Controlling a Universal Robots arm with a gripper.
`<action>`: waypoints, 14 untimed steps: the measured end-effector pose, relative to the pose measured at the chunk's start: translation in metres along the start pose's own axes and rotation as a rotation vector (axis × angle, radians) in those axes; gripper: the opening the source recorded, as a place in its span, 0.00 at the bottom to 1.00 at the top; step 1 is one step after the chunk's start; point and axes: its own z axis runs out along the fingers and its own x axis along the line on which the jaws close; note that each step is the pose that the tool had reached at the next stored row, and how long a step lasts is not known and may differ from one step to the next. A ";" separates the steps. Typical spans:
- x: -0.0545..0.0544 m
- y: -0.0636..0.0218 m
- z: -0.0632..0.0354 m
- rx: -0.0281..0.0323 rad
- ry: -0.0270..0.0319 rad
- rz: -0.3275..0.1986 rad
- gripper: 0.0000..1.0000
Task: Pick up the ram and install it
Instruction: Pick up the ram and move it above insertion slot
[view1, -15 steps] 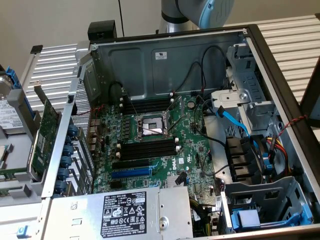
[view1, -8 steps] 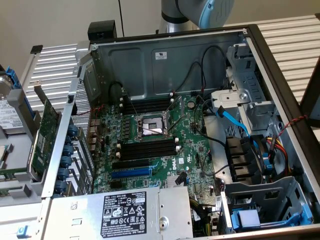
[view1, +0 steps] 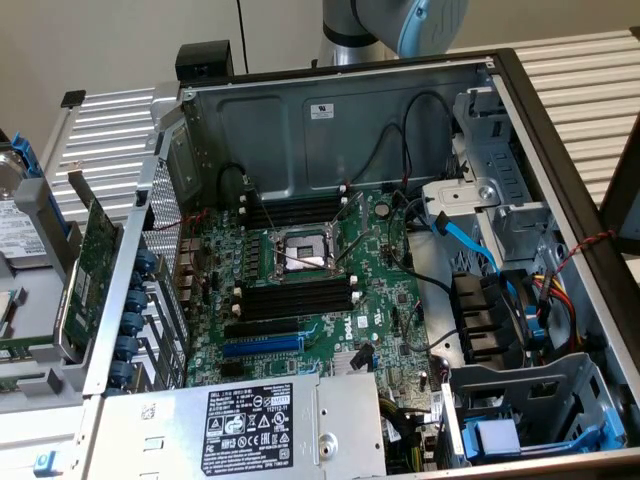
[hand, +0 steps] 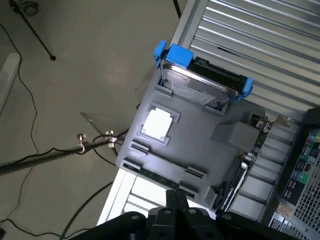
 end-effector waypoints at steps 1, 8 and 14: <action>0.000 0.0000 0.0001 0.0008 0.0006 -0.019 0.11; 0.000 0.0000 0.0004 0.0058 0.0052 -0.145 0.11; 0.000 0.0000 0.0005 0.0102 0.0091 -0.255 0.11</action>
